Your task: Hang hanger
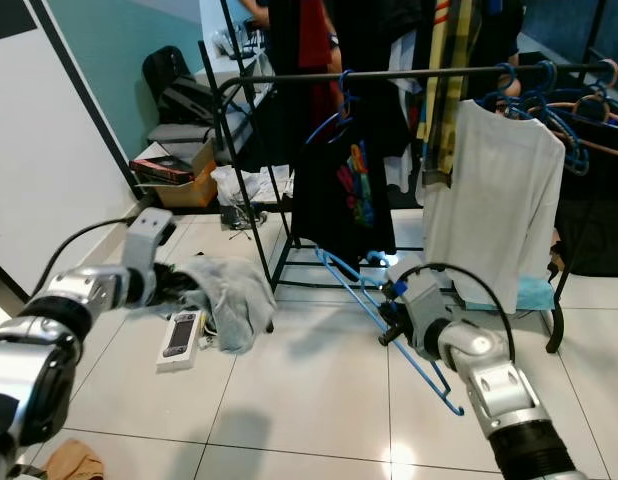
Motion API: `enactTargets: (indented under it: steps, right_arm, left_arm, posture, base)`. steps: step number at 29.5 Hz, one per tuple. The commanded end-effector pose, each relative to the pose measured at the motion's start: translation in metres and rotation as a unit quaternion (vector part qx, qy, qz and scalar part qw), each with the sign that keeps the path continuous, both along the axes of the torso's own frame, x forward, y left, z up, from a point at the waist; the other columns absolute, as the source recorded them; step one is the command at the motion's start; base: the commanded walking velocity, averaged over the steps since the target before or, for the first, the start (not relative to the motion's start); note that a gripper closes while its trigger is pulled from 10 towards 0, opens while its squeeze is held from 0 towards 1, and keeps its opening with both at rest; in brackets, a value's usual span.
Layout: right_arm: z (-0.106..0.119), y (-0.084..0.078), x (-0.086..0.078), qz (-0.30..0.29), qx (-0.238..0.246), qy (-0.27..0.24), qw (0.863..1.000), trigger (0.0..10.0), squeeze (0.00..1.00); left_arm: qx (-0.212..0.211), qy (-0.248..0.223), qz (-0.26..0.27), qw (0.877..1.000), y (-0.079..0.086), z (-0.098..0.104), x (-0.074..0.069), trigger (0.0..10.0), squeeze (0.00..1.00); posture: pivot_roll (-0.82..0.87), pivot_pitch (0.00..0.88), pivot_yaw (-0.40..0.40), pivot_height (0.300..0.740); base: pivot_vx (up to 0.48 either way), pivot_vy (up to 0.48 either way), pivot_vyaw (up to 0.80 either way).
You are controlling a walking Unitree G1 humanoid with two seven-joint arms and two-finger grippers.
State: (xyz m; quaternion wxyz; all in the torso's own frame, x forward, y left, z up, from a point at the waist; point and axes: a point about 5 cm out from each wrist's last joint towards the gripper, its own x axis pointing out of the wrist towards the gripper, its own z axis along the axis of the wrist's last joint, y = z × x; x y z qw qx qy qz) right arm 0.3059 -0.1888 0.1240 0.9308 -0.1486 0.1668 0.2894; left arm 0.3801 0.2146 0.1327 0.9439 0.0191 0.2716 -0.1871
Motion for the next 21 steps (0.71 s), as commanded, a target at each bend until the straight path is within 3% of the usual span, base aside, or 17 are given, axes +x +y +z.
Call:
enactTargets:
  steps: [1,7,14,17,21]
  right_arm:
    - [0.011,0.008,-0.002,0.031,0.020,-0.016,0.999,10.0,0.00]
    - [0.039,0.019,-0.007,0.081,0.050,-0.048,0.994,10.0,0.00]
    - [0.047,0.025,-0.014,0.111,0.075,-0.045,0.990,10.0,0.00]
    - [0.056,0.024,-0.041,0.187,0.080,-0.004,0.979,10.0,0.00]
    - [0.054,0.018,-0.050,0.201,0.064,0.030,0.977,10.0,0.00]
  left_arm:
    - [-0.028,-0.026,0.000,0.999,-0.008,0.019,0.009,10.0,0.00]
    - [-0.042,-0.026,0.008,0.999,-0.037,0.034,0.020,10.0,0.00]
    - [-0.029,-0.014,0.016,0.999,-0.040,0.033,0.020,10.0,0.00]
    - [-0.010,-0.027,0.046,0.999,-0.037,0.038,0.023,10.0,0.00]
    - [-0.016,-0.034,0.066,0.997,-0.035,0.042,0.025,10.0,0.00]
  posture:
    - [-0.06,0.000,0.137,0.740]
    - [-0.07,0.000,0.147,0.740]
    - [-0.07,0.000,0.154,0.740]
    - [-0.07,0.000,0.160,0.740]
    - [-0.08,0.000,0.159,0.740]
  base:
    - [0.000,0.000,0.00]
    - [0.000,0.000,0.00]
    - [0.000,0.000,0.00]
    - [0.000,0.000,0.00]
    - [0.000,0.000,0.00]
